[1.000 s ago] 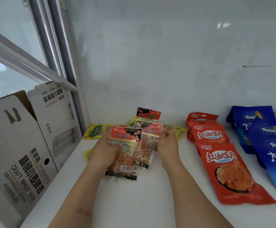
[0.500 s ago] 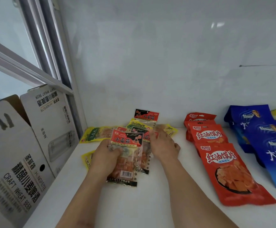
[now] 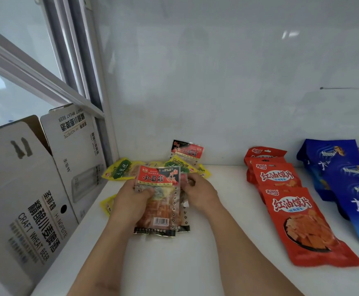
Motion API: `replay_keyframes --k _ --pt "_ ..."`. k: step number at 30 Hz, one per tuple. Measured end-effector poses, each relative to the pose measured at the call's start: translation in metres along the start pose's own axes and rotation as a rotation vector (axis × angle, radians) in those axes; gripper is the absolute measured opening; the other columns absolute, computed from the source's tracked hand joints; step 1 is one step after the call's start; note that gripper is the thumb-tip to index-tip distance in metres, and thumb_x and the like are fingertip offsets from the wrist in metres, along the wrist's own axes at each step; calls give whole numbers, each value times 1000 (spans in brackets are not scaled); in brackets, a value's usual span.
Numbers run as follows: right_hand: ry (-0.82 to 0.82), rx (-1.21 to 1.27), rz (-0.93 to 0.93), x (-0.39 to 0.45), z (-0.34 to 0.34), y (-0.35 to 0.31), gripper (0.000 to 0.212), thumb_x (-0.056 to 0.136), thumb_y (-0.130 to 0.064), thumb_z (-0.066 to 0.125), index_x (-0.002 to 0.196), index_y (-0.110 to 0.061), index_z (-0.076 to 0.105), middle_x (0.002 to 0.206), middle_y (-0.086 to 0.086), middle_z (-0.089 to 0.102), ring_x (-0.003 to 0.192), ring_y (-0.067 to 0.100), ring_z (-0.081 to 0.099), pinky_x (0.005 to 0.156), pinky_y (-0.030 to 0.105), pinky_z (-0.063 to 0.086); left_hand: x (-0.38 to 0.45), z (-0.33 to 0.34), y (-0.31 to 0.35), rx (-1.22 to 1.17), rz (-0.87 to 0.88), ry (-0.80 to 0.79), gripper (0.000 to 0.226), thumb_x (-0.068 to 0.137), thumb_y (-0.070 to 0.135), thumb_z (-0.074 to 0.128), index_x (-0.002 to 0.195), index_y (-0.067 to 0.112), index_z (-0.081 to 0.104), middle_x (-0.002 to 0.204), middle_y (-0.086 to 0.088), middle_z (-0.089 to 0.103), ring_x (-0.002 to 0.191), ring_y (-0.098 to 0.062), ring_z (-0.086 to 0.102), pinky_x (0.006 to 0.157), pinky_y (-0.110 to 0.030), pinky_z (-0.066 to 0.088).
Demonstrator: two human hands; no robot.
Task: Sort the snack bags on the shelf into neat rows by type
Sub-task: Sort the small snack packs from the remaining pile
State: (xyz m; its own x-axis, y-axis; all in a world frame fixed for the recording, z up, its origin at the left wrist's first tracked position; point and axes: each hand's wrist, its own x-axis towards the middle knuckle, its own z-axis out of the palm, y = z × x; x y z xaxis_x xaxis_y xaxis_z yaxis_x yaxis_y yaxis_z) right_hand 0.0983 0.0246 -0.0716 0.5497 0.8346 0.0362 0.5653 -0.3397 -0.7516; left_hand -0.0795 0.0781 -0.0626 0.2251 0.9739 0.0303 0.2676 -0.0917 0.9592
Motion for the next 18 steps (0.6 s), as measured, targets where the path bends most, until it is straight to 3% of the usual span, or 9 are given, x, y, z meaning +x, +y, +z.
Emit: replay_keyframes --k 4,9,11,14,18 --pt "71 184 -12 -2 -1 3 23 97 -33 59 117 -27 68 115 -3 69 106 19 64 97 43 50 -1 2 0 -3 -7 -4 10 90 22 71 95 28 66 97 4 74 91 -24 71 89 -48 56" --pt "256 317 -50 -6 -15 7 22 100 -27 58 117 -20 69 121 -2 63 104 12 59 87 25 45 -3 2 0 -11 -32 -2 9 90 26 72 96 28 66 96 4 74 89 -23 72 86 -47 58" --pt "328 425 -47 -9 -23 5 21 101 -26 56 117 -20 68 112 -5 65 94 9 62 81 22 47 -3 2 -1 -3 -36 3 8 90 27 71 96 29 66 96 5 74 88 -22 72 85 -47 59" --pt "280 622 51 -17 -32 2 21 100 -29 58 118 -21 65 92 -3 71 74 9 65 65 23 49 -4 2 -1 11 -40 4 9 90 28 71 98 29 65 95 6 74 89 -21 71 86 -44 58" --pt "104 611 261 -29 -33 7 53 92 -32 71 137 -14 49 116 8 68 94 18 67 64 25 44 -3 3 -1 16 -34 -2 13 90 26 71 101 26 65 97 4 74 89 -20 70 84 -41 58"
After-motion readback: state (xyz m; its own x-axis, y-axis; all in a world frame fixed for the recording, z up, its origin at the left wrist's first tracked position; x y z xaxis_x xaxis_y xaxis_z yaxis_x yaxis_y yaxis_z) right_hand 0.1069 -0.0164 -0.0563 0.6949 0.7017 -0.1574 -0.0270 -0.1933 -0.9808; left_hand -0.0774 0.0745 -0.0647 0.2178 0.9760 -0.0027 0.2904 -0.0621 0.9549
